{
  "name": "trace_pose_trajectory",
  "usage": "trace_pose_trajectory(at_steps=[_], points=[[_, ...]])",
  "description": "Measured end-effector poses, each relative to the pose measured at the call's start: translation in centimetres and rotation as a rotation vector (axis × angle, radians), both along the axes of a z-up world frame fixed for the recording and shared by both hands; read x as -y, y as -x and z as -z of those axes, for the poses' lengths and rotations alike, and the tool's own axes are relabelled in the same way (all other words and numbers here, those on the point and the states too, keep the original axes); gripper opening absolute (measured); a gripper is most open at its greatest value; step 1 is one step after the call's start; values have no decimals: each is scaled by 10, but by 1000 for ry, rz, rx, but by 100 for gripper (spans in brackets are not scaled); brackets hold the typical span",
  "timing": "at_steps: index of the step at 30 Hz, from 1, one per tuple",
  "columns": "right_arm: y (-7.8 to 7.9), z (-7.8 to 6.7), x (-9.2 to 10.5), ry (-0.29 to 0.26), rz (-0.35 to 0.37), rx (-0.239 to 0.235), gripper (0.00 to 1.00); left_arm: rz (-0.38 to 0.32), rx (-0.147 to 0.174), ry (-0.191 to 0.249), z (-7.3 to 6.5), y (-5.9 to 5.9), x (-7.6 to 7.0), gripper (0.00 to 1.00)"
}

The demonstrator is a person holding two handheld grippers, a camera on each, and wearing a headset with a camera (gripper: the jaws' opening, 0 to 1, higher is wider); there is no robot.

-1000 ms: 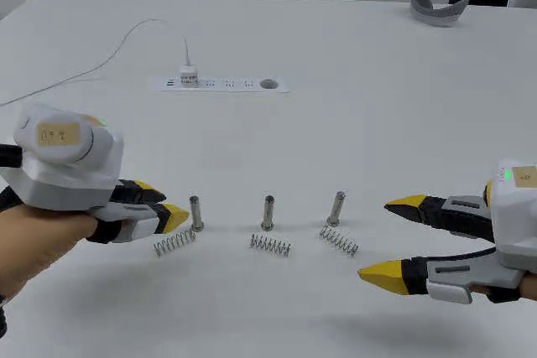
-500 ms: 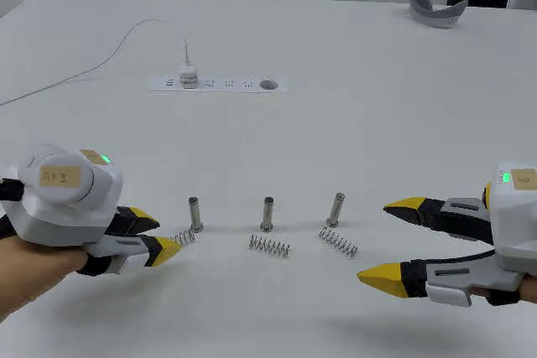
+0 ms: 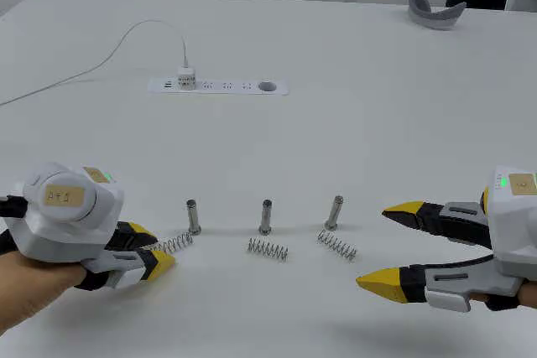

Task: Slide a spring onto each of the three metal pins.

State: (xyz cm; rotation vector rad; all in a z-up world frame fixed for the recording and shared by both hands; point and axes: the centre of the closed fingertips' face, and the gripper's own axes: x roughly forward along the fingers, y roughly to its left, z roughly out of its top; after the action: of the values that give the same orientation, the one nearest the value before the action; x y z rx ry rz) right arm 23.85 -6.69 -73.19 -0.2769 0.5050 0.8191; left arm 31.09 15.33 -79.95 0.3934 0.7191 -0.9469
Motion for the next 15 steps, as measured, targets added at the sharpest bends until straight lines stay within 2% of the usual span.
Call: trace_pose_trajectory(at_steps=[9, 15], points=[[0, 1, 0, 0, 1, -2, 62, 4, 4, -7, 0, 1, -2, 16], [0, 2, 0, -1, 1, -2, 62, 7, 19, -20, -1, 2, -4, 12]])
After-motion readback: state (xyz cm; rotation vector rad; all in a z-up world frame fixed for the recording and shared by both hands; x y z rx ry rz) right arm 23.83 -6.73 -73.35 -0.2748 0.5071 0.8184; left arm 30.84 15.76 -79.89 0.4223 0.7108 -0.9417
